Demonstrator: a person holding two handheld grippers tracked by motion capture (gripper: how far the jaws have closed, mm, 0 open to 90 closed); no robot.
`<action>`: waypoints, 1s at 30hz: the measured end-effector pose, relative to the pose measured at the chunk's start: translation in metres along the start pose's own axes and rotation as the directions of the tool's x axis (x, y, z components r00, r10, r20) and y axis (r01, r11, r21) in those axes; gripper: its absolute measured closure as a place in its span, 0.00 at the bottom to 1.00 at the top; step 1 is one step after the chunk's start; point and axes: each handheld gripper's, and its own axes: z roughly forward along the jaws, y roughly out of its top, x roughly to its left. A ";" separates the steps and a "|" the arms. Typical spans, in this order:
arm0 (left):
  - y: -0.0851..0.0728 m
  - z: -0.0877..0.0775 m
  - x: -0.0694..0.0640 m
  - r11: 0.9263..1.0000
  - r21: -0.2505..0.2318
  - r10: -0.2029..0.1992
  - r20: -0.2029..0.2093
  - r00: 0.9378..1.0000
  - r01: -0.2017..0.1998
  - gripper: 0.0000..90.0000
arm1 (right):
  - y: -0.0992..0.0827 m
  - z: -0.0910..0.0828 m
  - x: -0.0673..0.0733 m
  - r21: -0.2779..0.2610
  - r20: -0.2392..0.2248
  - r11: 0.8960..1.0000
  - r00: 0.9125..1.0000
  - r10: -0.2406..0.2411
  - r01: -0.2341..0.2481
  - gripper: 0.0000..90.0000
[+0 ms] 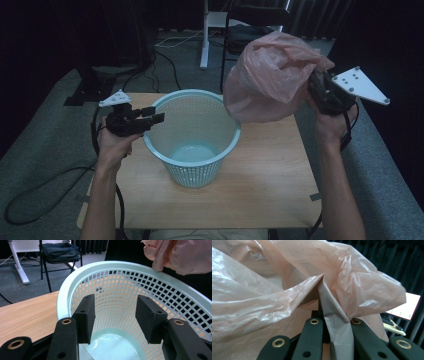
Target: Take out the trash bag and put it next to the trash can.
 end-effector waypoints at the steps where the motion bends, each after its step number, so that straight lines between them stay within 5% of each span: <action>1: 0.000 0.000 0.000 1.000 0.000 -0.001 0.000 1.000 0.001 0.56 | 0.000 -0.002 -0.002 -0.004 -0.001 1.000 1.000 0.014 -0.014 0.98; 30: 0.000 -0.001 0.002 1.000 -0.003 -0.005 0.000 1.000 0.005 0.56 | -0.043 -0.007 -0.006 0.106 0.010 0.994 1.000 0.017 -0.018 0.97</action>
